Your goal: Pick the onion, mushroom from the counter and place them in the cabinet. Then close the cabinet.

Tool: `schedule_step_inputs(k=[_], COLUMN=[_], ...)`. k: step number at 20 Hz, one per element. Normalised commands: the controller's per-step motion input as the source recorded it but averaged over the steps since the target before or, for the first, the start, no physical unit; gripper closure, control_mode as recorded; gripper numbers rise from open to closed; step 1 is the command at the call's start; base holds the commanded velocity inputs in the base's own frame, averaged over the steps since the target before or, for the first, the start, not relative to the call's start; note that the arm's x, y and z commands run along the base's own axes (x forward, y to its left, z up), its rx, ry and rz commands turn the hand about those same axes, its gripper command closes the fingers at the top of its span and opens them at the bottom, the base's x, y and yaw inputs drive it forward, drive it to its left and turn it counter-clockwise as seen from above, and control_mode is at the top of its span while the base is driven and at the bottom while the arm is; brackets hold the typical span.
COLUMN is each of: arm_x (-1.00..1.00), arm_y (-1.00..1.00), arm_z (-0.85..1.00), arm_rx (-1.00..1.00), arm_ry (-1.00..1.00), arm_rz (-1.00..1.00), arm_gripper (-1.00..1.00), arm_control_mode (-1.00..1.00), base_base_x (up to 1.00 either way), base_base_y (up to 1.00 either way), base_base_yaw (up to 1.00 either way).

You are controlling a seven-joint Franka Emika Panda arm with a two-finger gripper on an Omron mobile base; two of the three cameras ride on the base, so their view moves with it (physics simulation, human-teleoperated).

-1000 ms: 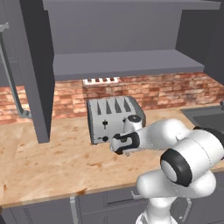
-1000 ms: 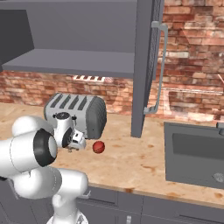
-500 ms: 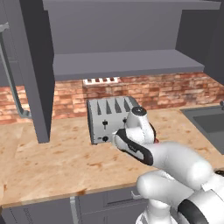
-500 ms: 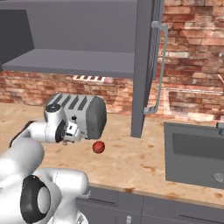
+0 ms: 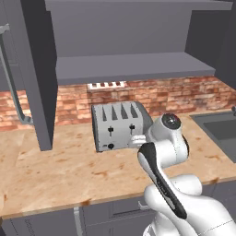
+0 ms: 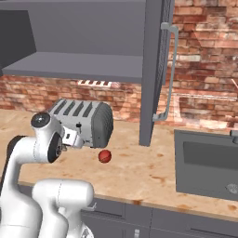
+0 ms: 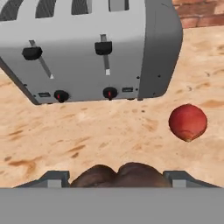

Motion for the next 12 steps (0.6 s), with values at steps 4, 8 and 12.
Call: schedule_step_inputs(k=[4,8,12], arm_x=[-0.37,-0.18,0.0], arm_y=[-0.47,-0.44,-0.4], arm_z=[1.0,1.0,1.0], arm_rx=[0.01,0.04,0.02], arm_ry=[-0.19,-0.12,-0.14], arm_rz=[-0.01,-0.05,-0.04], arm_gripper=[1.0,1.0,1.0], arm_control_mode=[-1.0,-1.0,-1.0], base_base_x=[0.0,0.0,0.0], base_base_y=[0.0,0.0,0.0], base_base_yaw=[0.0,0.0,0.0])
